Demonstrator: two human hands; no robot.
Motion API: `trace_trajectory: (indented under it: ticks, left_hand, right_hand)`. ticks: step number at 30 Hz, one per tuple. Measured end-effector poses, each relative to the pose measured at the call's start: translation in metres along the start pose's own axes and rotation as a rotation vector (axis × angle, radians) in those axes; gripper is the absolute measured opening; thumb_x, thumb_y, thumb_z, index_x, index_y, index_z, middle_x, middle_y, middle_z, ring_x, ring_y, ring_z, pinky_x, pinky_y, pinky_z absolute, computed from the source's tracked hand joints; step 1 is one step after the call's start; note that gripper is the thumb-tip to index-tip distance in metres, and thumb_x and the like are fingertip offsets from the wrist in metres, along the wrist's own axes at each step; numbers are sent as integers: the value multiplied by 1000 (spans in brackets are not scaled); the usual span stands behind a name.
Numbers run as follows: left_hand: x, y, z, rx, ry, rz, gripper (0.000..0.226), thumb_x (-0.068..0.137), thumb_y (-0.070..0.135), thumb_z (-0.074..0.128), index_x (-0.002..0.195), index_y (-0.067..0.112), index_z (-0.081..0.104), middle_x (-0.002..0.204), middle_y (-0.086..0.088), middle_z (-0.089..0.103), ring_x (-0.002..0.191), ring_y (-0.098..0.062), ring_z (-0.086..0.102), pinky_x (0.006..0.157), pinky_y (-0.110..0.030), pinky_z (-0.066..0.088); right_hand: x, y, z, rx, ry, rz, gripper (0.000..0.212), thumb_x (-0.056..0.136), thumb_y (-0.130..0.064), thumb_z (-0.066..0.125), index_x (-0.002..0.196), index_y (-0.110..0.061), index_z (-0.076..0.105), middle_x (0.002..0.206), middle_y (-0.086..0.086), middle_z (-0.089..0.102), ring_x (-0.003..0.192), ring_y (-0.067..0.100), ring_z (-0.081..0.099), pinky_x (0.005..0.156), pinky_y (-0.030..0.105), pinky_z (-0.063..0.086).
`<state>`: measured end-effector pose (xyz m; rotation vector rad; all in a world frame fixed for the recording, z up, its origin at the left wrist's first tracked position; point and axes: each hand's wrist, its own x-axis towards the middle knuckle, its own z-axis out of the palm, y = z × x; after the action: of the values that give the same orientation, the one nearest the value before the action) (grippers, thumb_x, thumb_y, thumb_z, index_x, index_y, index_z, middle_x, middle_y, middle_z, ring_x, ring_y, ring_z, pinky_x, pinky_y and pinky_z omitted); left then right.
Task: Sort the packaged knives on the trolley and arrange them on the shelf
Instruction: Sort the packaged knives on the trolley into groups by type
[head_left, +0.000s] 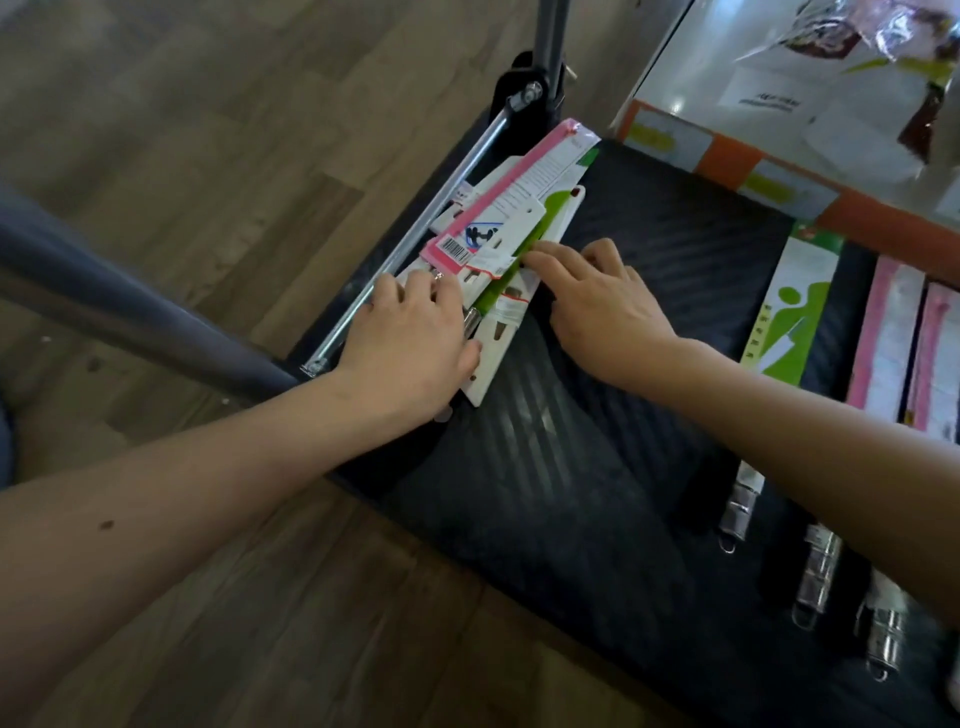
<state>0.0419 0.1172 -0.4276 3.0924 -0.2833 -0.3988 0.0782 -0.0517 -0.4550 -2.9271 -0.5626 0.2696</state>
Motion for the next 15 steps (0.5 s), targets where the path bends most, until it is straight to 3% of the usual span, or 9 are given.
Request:
trace_trajectory:
  ticks: [4,9,15]
  left_hand:
    - [3,0,1,-5,-5,4,45,94,29,42,129,3,35,129,-18,41,114,-33,45,88,-40,44]
    - [10,3,0,-25,-11,-18,43,93,29,47,127,3,39,128,-19,42,111,-32,46,88,-38,43]
    - [13,4,2,-203,-47,-43,45,92,23,50,128,2,33,126,-22,39,107,-36,50,78,-37,39]
  right_hand:
    - [0,1,1,-56,-2,-16,57,92,-18,40,145,-23,18,150,-4,22,121,27,26,95,37,31]
    - [5,5,-5,-97,-11,-5,54,88,-12,41,138,-23,24,151,-4,19,127,31,19,103,41,21]
    - [10,10,-9,-196,29,-52,50,86,-10,44,134,-20,31,144,-2,31,121,30,26,97,39,23]
